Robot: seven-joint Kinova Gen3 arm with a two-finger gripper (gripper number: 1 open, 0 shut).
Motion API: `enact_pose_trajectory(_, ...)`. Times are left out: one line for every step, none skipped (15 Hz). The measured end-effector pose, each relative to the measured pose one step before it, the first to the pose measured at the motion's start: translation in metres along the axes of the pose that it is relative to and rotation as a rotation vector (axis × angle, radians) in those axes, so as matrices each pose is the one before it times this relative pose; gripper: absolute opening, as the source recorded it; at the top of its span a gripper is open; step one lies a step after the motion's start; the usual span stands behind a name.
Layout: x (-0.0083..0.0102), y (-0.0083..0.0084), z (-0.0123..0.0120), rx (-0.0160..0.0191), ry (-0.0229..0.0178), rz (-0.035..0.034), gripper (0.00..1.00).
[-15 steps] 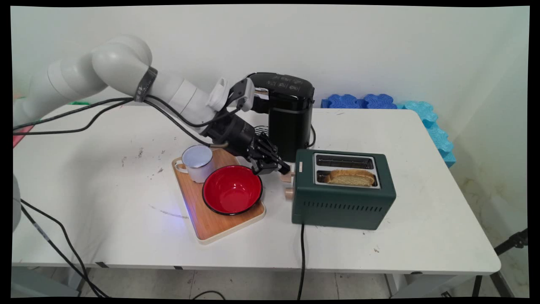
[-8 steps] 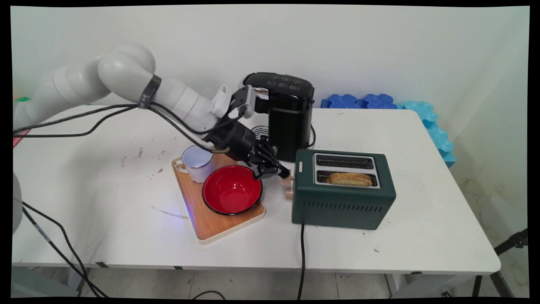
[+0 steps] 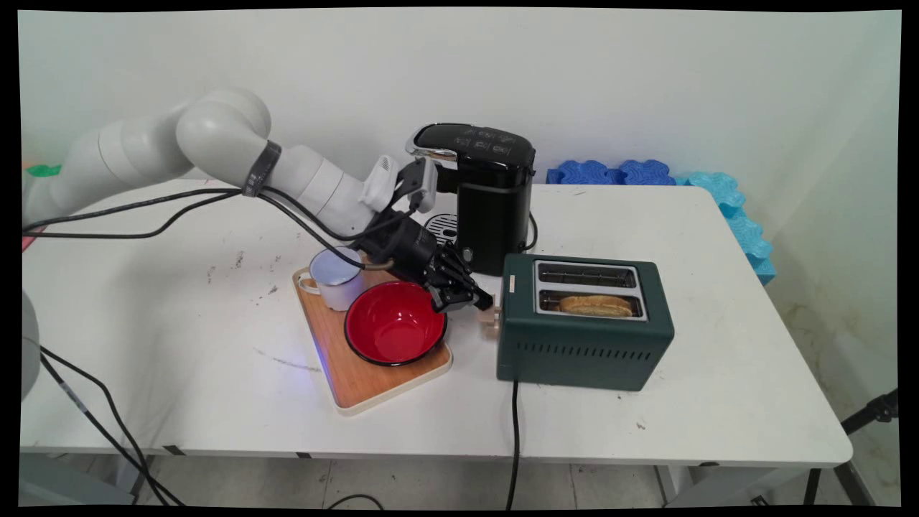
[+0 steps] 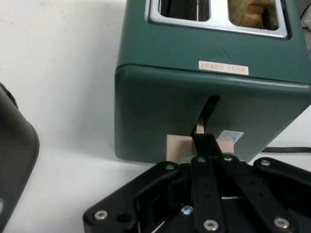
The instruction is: Press the toaster switch
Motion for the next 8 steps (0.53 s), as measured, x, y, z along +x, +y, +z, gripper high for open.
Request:
enact_pose_trajectory(-0.00049, 0.00017, 0.00059, 0.00018, -0.00031, 0.00016, 0.00)
enact_pose_trajectory(-0.00051, 0.00011, 0.00089, 0.00072, -0.00005, 0.00009, 0.00)
enact_pose_trajectory(-0.00038, 0.00019, 0.00048, 0.00014, -0.00015, 0.00004, 0.00)
enact_pose_trajectory(-0.00043, 0.00024, 0.00083, 0.00015, -0.00048, -0.00003, 0.00)
enact_pose_trajectory(-0.00056, 0.00025, 0.00071, 0.00057, -0.00027, -0.00007, 0.00)
enact_pose_trajectory(-0.00053, 0.00016, 0.00057, 0.00030, -0.00073, 0.00053, 0.00)
enact_pose_trajectory(-0.00055, 0.00009, 0.00050, 0.00039, -0.00085, 0.00077, 0.00)
enact_pose_trajectory(-0.00075, 0.00006, 0.00020, 0.00039, -0.00093, 0.00045, 0.00)
